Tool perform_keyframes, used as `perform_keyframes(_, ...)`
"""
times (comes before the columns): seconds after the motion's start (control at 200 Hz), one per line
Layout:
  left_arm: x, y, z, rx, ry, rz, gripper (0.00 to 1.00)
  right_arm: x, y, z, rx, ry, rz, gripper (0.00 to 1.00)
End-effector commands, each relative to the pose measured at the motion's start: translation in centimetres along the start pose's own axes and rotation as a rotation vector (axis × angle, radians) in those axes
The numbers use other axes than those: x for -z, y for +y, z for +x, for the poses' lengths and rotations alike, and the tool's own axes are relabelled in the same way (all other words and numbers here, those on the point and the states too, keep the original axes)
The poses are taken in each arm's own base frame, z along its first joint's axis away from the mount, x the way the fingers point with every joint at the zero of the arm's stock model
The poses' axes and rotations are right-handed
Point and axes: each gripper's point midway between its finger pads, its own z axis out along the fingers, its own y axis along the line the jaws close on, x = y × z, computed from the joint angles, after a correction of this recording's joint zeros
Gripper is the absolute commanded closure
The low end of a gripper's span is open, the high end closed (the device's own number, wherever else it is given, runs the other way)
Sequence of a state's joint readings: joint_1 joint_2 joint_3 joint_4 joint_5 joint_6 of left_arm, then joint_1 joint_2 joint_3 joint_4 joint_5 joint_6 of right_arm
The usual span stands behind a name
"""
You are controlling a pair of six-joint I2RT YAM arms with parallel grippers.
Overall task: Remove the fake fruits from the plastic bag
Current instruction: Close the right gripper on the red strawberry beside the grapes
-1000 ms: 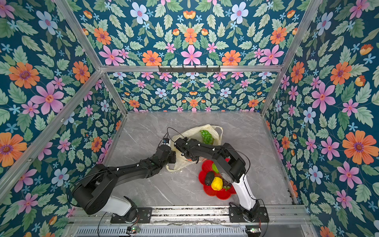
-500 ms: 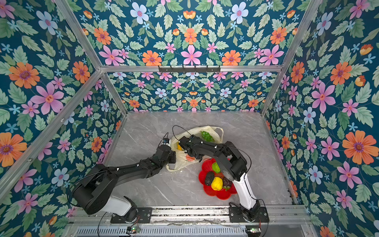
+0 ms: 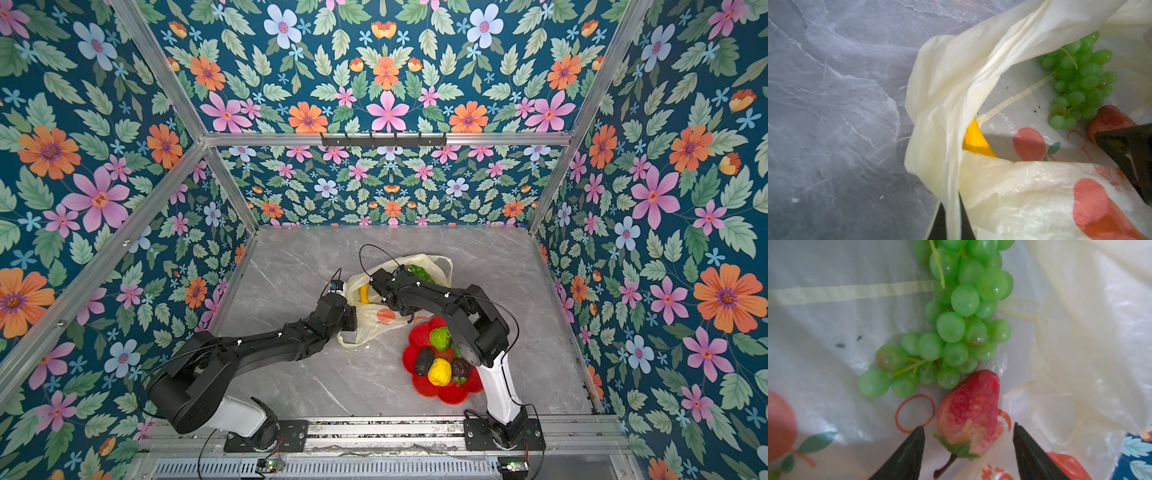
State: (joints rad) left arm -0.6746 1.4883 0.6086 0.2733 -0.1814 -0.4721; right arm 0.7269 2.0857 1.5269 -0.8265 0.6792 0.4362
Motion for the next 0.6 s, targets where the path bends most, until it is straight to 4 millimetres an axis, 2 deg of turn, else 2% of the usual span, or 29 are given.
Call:
perform_keyframes(0.0, 0.0, -0.1, -0.3, -0.003, -0.005, 0.0, 0.93, -0.9, 0.0, 1.1, -0.027, 0.059, -0.001, 0.31)
perform_keyframes(0.25, 0.0, -0.1, -0.3, -0.004, -0.006, 0.0, 0.93, -2.7, 0.5, 1.8, -0.059, 0.126, -0.036, 0.31)
perform_keyframes(0.485, 0.0, 0.0, -0.3, -0.003, -0.007, -0.003, 0.93, -2.7, 0.8, 0.7, -0.062, 0.096, -0.063, 0.49)
perform_keyframes(0.6, 0.0, -0.1, -0.3, -0.004, -0.007, -0.002, 0.93, -2.4, 0.9, 0.1, -0.06, 0.073, -0.081, 0.54)
